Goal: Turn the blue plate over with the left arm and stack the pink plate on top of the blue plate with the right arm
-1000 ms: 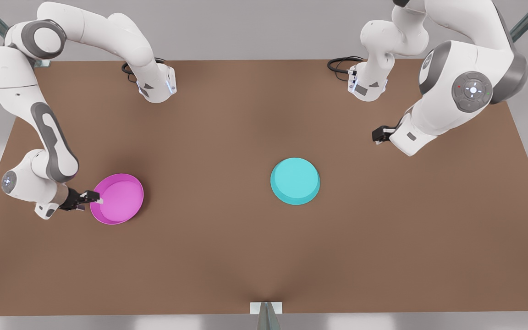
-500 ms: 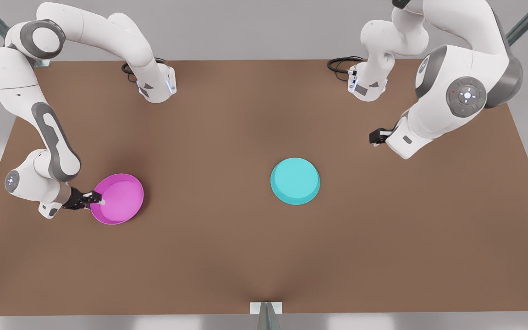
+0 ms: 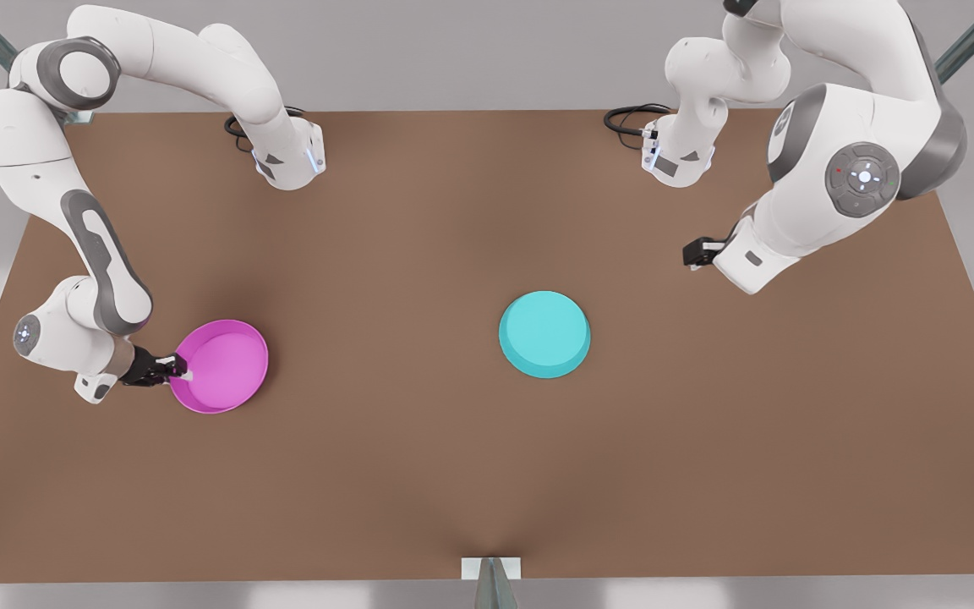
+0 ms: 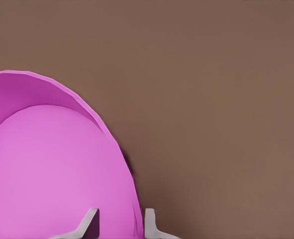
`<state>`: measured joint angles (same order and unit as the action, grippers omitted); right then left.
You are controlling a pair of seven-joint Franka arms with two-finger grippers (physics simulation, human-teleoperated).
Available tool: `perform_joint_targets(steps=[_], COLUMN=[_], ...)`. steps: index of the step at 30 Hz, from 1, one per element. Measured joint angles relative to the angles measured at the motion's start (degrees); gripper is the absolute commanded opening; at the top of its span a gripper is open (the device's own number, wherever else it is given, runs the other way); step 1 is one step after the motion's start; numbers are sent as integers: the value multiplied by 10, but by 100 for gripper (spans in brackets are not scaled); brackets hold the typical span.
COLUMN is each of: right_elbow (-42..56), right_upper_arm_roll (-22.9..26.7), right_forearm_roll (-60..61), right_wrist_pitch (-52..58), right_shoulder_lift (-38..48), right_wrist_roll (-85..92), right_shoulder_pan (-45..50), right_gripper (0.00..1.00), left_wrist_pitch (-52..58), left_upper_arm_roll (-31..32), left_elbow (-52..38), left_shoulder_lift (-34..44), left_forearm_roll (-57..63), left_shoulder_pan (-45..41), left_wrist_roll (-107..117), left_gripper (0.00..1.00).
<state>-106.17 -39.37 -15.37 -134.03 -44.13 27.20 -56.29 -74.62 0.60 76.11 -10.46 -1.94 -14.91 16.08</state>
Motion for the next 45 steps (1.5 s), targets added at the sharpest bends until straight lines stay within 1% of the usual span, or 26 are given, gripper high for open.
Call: perform_joint_targets(steps=[1,2,14,18,20,21,26,31,37,45], right_elbow=[0,0,-4,-4,-2,1,-3,-4,-2,0], right_upper_arm_roll=[0,0,-1,-1,-1,-5,-18,-71,-84,-77], right_forearm_roll=[0,0,4,3,2,1,2,10,52,123], right_wrist_pitch=[0,0,9,31,51,69,75,114,112,104], right_shoulder_lift=[0,0,14,23,31,37,49,79,95,124], right_wrist_roll=[0,0,2,2,1,1,0,-33,-60,-122], right_shoulder_pan=[0,0,6,8,7,7,-6,-34,-7,90], right_gripper=[23,21,21,21,21,21,21,21,21,21], left_wrist_pitch=[0,0,2,-1,3,5,7,9,9,14], left_upper_arm_roll=[-1,-1,-1,-2,-2,-2,-3,-2,-2,-4], left_elbow=[0,0,-8,-9,-25,-25,-27,-27,-27,-28], left_shoulder_lift=[0,0,-4,-5,-12,-12,-11,-9,-8,-8], left_forearm_roll=[0,0,-1,-1,-1,-1,-3,-1,-1,-2], left_shoulder_pan=[1,3,0,2,0,-2,3,3,5,19], left_wrist_roll=[1,1,13,13,14,14,13,12,12,12], left_gripper=[100,100,100,100,100,100,100,100,100,100])
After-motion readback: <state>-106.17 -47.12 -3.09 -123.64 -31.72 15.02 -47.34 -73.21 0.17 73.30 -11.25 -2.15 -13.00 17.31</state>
